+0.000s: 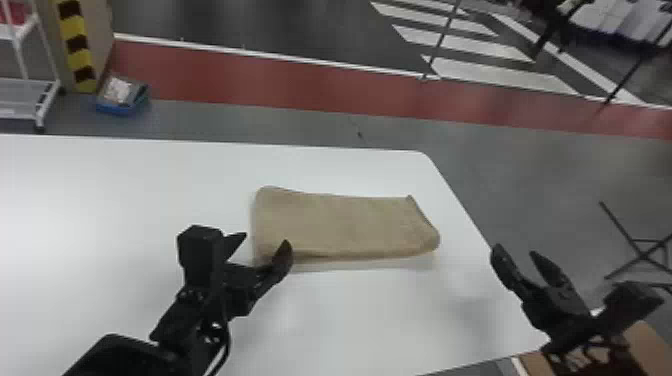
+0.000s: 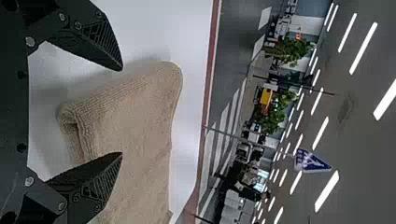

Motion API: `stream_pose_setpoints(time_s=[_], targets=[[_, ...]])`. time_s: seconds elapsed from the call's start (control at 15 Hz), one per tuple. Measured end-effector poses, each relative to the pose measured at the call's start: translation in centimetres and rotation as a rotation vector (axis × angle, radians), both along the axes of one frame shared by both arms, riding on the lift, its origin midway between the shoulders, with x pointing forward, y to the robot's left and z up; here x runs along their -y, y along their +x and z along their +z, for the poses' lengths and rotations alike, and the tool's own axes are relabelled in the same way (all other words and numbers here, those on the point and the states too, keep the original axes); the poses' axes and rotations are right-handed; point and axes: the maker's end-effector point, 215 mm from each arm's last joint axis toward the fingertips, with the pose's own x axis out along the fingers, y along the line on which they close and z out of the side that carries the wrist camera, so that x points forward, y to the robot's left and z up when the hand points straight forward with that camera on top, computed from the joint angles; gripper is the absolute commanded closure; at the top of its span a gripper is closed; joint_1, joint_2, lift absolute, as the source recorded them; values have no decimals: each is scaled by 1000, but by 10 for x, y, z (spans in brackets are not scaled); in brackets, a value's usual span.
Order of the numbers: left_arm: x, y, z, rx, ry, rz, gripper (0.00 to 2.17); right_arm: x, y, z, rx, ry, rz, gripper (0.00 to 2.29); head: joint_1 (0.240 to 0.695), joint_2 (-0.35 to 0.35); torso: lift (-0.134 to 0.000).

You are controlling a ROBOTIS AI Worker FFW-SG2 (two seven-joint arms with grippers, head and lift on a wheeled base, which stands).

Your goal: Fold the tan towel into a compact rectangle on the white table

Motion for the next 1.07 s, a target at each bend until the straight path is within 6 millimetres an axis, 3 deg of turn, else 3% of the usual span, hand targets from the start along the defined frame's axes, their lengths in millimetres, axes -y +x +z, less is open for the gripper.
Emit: stream_pose_setpoints(time_s=[0.33, 0.4, 0.6, 0.67, 0.87, 1.0, 1.07], targets=[[-1, -2, -9, -25, 4, -10, 336, -2, 0, -1, -1, -15, -1, 127, 695, -350, -125], [0, -3, -11, -29, 4, -18, 444, -2, 0, -1, -1, -15, -1, 127, 695, -350, -125], [2, -7, -19, -47, 14, -34, 485, -5, 2, -2, -4, -13, 1, 130, 695, -350, -125], [4, -8, -20, -48, 16, -43, 667, -5, 2, -3, -5, -12, 0, 130, 695, -350, -125], [6, -12, -22, -61, 20, -60, 734, -5, 4, -4, -6, -11, 0, 130, 695, -350, -125], [7, -14, -19, -58, 15, -60, 1207, -6, 4, -4, -6, -10, 1, 130, 695, -350, -125], [7, -14, -14, -52, 7, -55, 1210, -6, 4, -5, -6, -9, 1, 130, 695, -350, -125]])
